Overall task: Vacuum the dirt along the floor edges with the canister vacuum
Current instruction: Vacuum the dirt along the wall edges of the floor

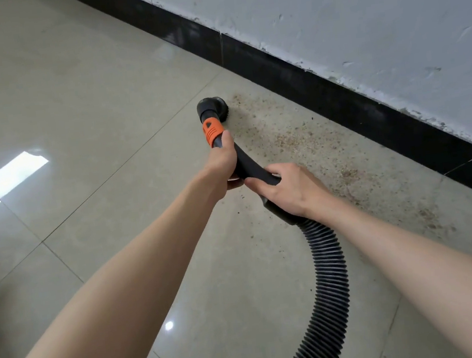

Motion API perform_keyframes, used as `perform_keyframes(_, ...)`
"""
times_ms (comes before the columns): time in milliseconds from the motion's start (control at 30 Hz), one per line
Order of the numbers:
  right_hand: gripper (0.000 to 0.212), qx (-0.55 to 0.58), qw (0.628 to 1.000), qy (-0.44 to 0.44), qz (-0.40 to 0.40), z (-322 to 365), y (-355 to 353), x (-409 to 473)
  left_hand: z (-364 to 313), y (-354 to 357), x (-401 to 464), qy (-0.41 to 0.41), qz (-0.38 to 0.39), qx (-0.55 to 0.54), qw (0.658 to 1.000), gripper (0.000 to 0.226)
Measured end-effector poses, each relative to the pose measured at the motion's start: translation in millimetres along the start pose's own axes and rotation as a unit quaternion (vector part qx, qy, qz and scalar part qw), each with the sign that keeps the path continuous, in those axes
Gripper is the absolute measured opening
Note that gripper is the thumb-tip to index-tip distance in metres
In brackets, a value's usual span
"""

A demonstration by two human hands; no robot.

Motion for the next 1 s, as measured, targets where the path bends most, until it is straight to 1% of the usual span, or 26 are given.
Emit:
perform_keyframes(200, 0.052, 0.019, 1.0, 0.011, -0.004, 1.9, -10.6, 17.2, -16.7, 12.3, 20.3, 0.016, -0.004, 0.045, 0.999, 0.051)
perform_keyframes(300, 0.052, 0.037, 0.999, 0.021, -0.018, 0.5, -16.4, 28.7, -26.2, 21.5, 32.3, 0.027, 0.005, 0.073, 0.997, 0.052)
perform_keyframes(433, 0.047, 0.062, 0.997, 0.036, -0.03, 0.3, -23.6, 39.2, -37.0, 37.2, 46.2, 0.027, 0.031, 0.08, 0.996, 0.047)
perform_keyframes(633, 0.042, 0.065, 0.995, 0.059, -0.053, 3.9, -26.6, 38.0, -44.7, 42.7, 52.0, 0.025, 0.041, 0.116, 0.992, 0.047)
perform_keyframes(733, 0.043, 0.057, 0.993, 0.077, -0.075, -2.4, -26.9, 28.2, -40.7, 49.3, 49.0, 0.034, 0.059, 0.115, 0.991, 0.048)
perform_keyframes(900, 0.043, 0.025, 0.99, 0.101, -0.095, -15.5, -29.4, 7.5, -26.6, 62.4, 36.9, 0.043, 0.067, 0.066, 0.995, 0.05)
perform_keyframes(1000, 0.044, 0.031, 0.987, 0.121, -0.101, -23.3, -30.3, -4.9, -18.4, 71.4, 22.3, 0.037, 0.073, 0.053, 0.995, 0.051)
Point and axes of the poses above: each hand's wrist, its own x-axis towards the middle knuckle, its own y-axis out of the palm, z = x × y, the point moved 7 cm from there along x, towards the middle knuckle, and after that the axes turned 14 degrees about y, right-handed, at the moved point
